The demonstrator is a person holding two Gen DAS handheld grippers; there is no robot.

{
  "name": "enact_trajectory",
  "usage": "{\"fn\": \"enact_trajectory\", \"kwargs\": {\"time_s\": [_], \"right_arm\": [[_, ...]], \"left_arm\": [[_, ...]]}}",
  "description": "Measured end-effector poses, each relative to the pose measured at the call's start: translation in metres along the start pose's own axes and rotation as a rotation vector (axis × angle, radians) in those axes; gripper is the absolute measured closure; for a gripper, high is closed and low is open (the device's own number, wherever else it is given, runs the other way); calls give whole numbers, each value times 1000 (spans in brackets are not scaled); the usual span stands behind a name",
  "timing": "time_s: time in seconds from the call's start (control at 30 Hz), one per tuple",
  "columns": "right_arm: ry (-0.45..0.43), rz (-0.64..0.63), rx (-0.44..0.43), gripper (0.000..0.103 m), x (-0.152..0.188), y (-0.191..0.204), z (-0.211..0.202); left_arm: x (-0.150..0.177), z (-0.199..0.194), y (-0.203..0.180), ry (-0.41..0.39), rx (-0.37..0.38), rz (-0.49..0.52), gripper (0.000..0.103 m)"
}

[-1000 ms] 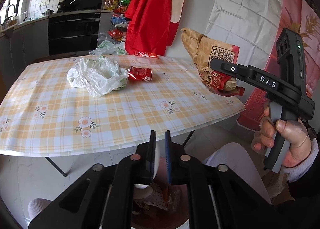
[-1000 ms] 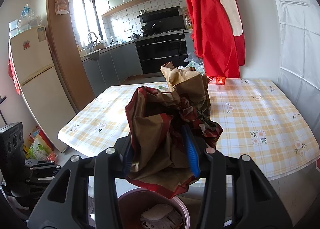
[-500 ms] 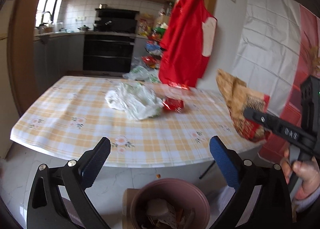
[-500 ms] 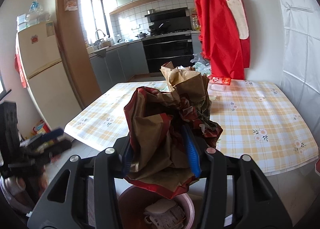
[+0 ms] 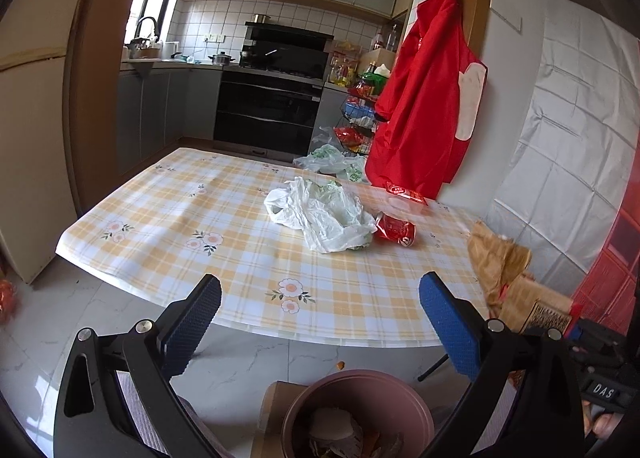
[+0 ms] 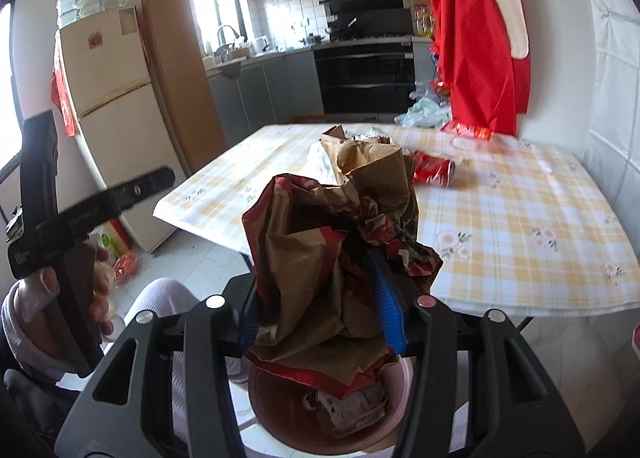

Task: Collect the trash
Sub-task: 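Open the left gripper to drop the lid while the right holds the paper bag over the bin, then open the right gripper to drop the brown-red paper bag into the bin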

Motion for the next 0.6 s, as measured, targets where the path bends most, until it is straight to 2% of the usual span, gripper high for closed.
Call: {"fn": "enact_trajectory", "kwargs": {"time_s": [0.23, 0.4, 0.6], "right_arm": [[21, -17, -26, 46, 6, 12, 4], [21, -16, -27, 46, 5, 12, 4], [12, -14, -22, 39, 1, 10, 3]], "left_arm": [[3, 2, 0, 9, -6, 6, 6], [5, 3, 1, 16, -9, 3, 6], [5, 3, 1, 16, -9, 5, 6]]}}
Point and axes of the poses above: each gripper's, at about its wrist camera, not at the fingertips, and z roughly the way its jaws point, y to its left, x to its underside, the point moved 7 cm from there along z, roughly the way its jaws point, and after that the axes turned 4 degrees about x, right-handed, at the moved point
